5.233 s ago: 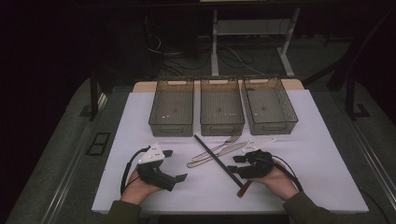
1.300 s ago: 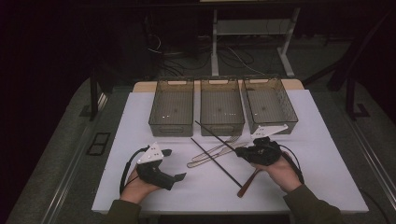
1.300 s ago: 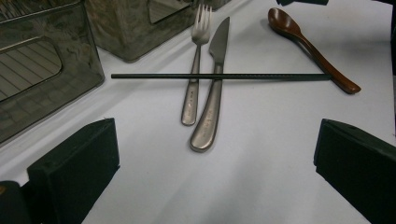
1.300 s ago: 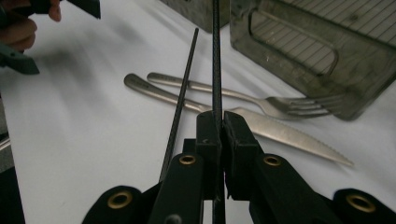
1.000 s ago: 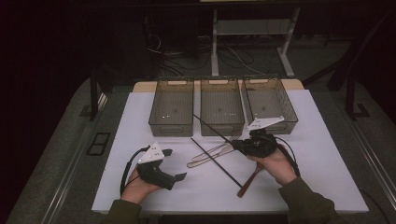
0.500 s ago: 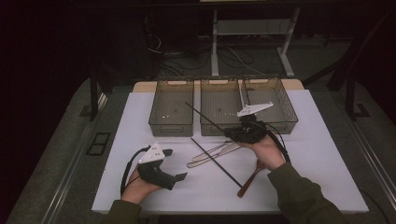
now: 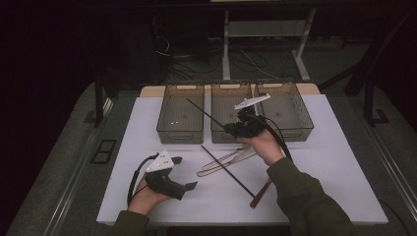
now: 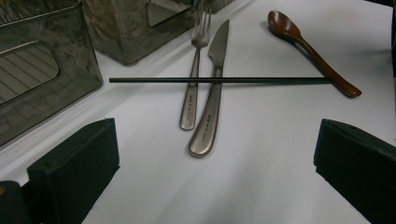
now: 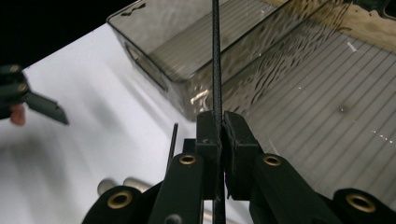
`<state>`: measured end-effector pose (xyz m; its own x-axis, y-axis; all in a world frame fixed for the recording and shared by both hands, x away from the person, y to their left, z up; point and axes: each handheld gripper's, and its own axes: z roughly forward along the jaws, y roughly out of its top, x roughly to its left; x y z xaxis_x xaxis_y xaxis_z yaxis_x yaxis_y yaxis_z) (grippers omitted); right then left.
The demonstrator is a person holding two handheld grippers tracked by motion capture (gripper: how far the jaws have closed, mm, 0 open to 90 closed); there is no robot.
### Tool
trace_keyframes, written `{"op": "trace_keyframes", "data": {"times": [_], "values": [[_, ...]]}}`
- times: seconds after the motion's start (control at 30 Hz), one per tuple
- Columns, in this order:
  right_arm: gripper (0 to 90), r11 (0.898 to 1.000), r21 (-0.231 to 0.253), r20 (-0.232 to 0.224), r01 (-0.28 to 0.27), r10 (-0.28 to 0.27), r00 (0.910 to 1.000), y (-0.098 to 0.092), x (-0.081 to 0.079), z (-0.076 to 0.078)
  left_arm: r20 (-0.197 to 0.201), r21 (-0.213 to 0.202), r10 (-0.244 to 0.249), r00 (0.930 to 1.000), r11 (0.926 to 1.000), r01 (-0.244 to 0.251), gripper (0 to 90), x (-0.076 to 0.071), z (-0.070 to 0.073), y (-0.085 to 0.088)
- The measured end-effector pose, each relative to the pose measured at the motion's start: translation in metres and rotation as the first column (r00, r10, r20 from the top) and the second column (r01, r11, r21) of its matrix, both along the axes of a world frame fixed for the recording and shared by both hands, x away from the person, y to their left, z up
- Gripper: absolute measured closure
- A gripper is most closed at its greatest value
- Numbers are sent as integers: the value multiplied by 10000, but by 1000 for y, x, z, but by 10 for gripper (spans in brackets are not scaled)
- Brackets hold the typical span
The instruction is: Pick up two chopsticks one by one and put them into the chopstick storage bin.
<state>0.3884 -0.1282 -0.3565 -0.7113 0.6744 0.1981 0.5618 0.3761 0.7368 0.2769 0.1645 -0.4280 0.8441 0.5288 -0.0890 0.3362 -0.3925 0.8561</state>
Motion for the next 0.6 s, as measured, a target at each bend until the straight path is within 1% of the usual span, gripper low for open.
{"op": "trace_keyframes", "data": {"times": [0.13,0.2,0.33,0.37,0.4,0.6], "values": [[845,9999,-49,-48,126,-127,9999,9,10,4,-15,-16,-36,10000,10000,36,0,-1,0,0],[845,9999,-116,92,54,-52,9999,13,15,6,-15,-26,-51,10000,10000,51,0,-1,0,-1],[845,9996,-224,14,149,-148,9999,25,24,8,-22,-72,-20,10000,10000,20,0,0,0,0],[845,9996,-224,14,149,-148,9999,25,24,8,-9,-42,-51,10000,10000,51,0,0,0,0],[845,9996,-225,-11,189,-189,9998,32,30,8,-24,-9,-108,9999,9999,108,0,-1,1,0],[845,9988,-383,-138,319,-325,9994,53,42,8,-33,-101,-106,9999,9999,106,0,-1,1,0]]}}
